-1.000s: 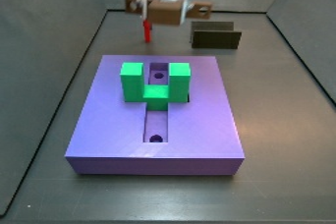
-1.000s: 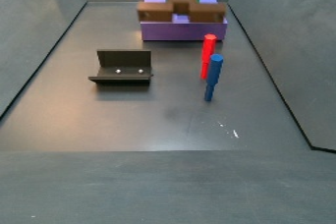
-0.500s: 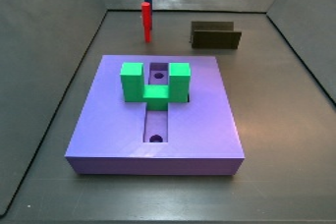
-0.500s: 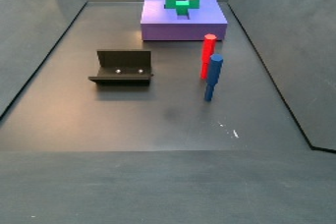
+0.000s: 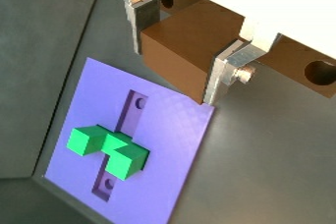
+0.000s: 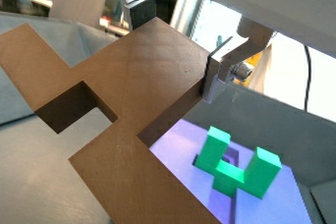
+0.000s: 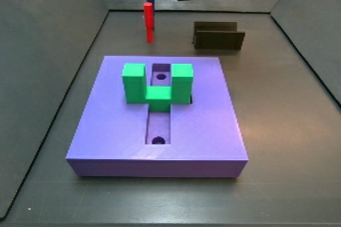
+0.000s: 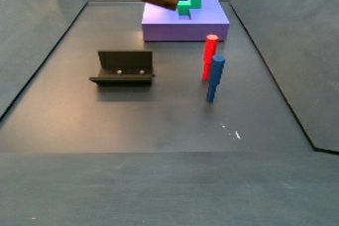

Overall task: Pick up the brown object. Move up. Place the brown object on the fixture. Regrasp the brown object. Move to above the board. Insert the brown object.
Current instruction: Place the brown object on the fixture.

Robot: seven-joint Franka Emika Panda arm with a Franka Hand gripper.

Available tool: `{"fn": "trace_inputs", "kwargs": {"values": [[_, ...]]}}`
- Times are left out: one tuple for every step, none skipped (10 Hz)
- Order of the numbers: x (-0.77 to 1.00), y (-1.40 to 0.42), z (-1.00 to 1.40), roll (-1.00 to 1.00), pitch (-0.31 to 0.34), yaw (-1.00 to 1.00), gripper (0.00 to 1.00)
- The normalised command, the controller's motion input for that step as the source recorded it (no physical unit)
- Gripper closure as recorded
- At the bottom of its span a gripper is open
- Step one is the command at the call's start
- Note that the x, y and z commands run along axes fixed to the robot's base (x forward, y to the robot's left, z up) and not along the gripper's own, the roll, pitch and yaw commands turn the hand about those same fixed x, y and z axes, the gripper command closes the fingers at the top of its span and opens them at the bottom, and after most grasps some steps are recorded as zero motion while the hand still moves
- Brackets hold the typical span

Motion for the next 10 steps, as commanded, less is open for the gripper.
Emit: {"fn": "trace_inputs", "kwargs": {"values": [[0.85,0.49,-0.36,-0.54,0.037,0.0,1.0],[0.88,0.52,-0.47,-0.36,0.157,0.0,1.0],[0.85,0.53,-0.51,-0.21,0.234,0.0,1.0],[0.81,0.49,-0.54,-0.23,0.331,0.0,1.0],[0.67,0.39,-0.55,-0.36,0.286,0.09,1.0],[0.64,0.37,-0.44,-0.32,0.22,0.15,1.0],[0.71,0.36,-0.37,-0.23,0.171,0.15,1.0],[0.84,0.28,-0.3,-0.09,0.191,0.14,1.0],[0.87,0.25,-0.26,-0.03,0.214,0.12,1.0],[0.86,0.27,-0.27,-0.02,0.231,0.11,1.0]]}}
